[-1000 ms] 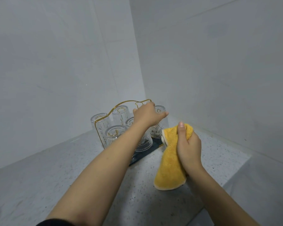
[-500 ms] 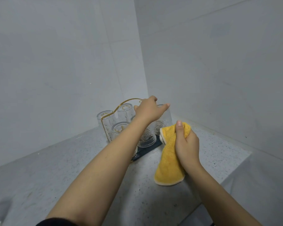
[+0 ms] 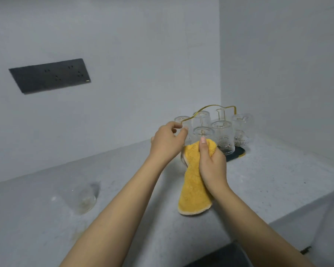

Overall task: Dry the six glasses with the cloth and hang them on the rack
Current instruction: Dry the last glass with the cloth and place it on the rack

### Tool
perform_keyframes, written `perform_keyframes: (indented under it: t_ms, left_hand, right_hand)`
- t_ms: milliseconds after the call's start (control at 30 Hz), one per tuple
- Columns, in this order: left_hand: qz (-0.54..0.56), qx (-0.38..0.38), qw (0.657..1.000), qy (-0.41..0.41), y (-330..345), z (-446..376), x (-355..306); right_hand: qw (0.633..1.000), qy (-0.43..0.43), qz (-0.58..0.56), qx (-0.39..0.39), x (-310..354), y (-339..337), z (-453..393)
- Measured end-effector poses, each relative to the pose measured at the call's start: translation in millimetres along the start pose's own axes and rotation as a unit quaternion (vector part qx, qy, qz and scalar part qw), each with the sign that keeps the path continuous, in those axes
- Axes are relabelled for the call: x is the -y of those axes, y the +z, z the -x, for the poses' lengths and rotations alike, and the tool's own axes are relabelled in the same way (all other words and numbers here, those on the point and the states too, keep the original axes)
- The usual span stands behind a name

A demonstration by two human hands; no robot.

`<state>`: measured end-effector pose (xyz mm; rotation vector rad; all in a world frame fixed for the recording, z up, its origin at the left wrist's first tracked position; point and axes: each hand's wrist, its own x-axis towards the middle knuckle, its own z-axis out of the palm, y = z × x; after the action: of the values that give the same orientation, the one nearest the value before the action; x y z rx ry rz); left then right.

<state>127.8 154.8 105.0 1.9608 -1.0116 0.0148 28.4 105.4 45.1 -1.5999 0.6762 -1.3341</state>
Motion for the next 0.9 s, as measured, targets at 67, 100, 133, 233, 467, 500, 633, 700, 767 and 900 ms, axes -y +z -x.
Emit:
perform_keyframes:
  t_ms: [67, 100, 133, 233, 467, 500, 633, 700, 767, 900]
  left_hand:
    - [-0.001, -0.010, 1.000, -0.014, -18, 10, 17]
    - [0.001, -0.016, 1.000, -0.021, -27, 16, 26]
    - [0.003, -0.021, 0.999, -0.024, -35, 21, 35]
    - [0.005, -0.042, 0.998, -0.039, -56, 39, 65]
    - [-0.067, -0.133, 0.987, -0.069, -94, 75, 144]
    - [-0.083, -0.143, 0.984, -0.067, -99, 78, 152]
    - [-0.147, -0.180, 0.971, -0.061, -115, 83, 181]
    - [-0.177, -0.208, 0.961, -0.048, -118, 83, 193]
    - [-0.209, -0.235, 0.948, -0.044, -118, 80, 205]
    - [-0.196, -0.224, 0.947, -0.119, -119, 74, 226]
  right_hand:
    - [1.000, -0.003, -0.004, 0.016, 5, 17, 13]
    - [1.000, -0.004, -0.005, 0.027, 8, 28, 21]
    - [0.999, -0.003, -0.006, 0.035, 10, 36, 27]
    - [0.998, -0.001, -0.008, 0.057, 13, 63, 47]
    - [0.993, 0.034, -0.010, 0.115, 8, 122, 88]
    - [0.992, 0.037, -0.009, 0.122, 8, 129, 91]
    - [0.988, 0.055, -0.007, 0.141, 6, 155, 99]
    - [0.987, 0.071, -0.009, 0.147, 4, 165, 101]
    - [0.984, 0.093, -0.010, 0.155, 1, 171, 102]
    - [0.971, 0.132, -0.032, 0.196, -7, 177, 105]
